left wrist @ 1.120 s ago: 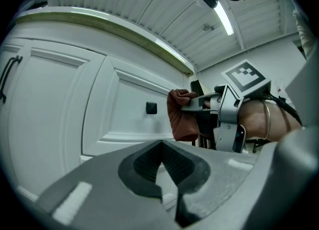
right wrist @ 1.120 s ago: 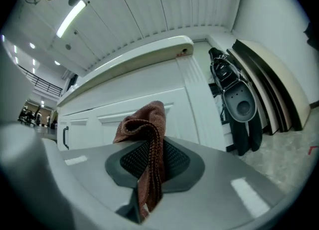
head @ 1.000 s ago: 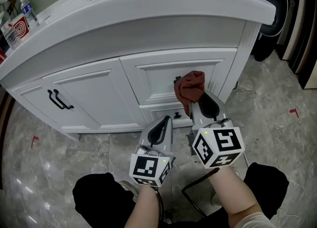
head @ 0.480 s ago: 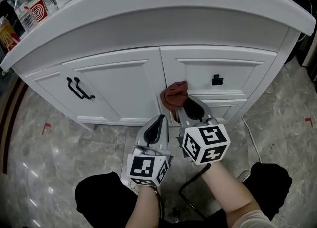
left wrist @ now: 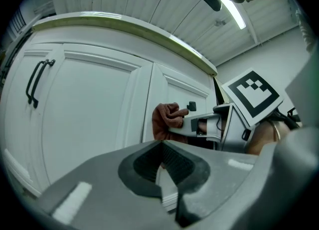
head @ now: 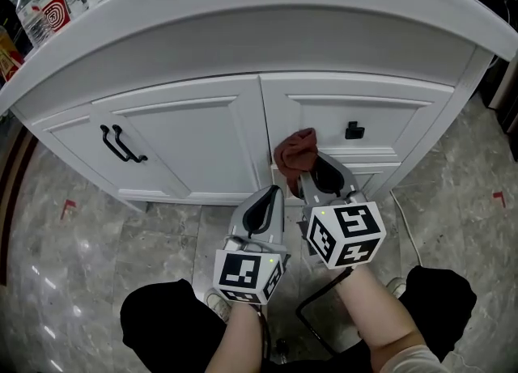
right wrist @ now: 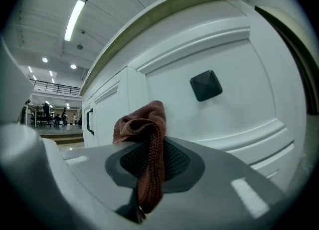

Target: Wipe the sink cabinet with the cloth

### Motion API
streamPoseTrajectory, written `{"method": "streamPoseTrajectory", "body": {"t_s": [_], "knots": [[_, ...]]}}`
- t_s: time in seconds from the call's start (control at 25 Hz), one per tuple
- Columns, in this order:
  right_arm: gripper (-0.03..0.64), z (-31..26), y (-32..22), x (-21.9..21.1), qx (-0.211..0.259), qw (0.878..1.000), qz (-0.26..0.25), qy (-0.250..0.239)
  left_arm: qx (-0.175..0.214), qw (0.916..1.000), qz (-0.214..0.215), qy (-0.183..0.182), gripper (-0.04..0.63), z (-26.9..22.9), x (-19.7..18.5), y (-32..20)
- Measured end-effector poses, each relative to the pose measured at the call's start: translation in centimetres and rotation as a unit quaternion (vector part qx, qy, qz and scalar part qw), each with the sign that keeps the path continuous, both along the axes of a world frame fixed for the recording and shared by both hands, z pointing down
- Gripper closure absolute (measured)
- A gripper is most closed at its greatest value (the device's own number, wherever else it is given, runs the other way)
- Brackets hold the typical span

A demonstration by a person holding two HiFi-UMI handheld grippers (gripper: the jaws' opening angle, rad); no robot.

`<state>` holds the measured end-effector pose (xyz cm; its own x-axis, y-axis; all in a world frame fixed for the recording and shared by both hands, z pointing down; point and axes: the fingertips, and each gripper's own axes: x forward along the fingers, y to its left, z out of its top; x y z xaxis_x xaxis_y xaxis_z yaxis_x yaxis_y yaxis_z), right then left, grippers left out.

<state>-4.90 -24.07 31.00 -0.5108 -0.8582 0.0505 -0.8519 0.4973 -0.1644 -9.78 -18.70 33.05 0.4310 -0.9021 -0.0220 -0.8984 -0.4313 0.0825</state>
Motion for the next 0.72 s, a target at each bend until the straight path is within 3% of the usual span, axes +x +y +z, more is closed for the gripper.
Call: {"method": "streamPoseTrajectory", "body": {"t_s": [0.72], "knots": [[0.531, -0.3, -0.3, 13.7, -0.009, 0.993, 0.120, 0.004, 0.000, 0.9981, 0.062, 0.001, 0.594, 0.2, 8.0, 0.1]]}}
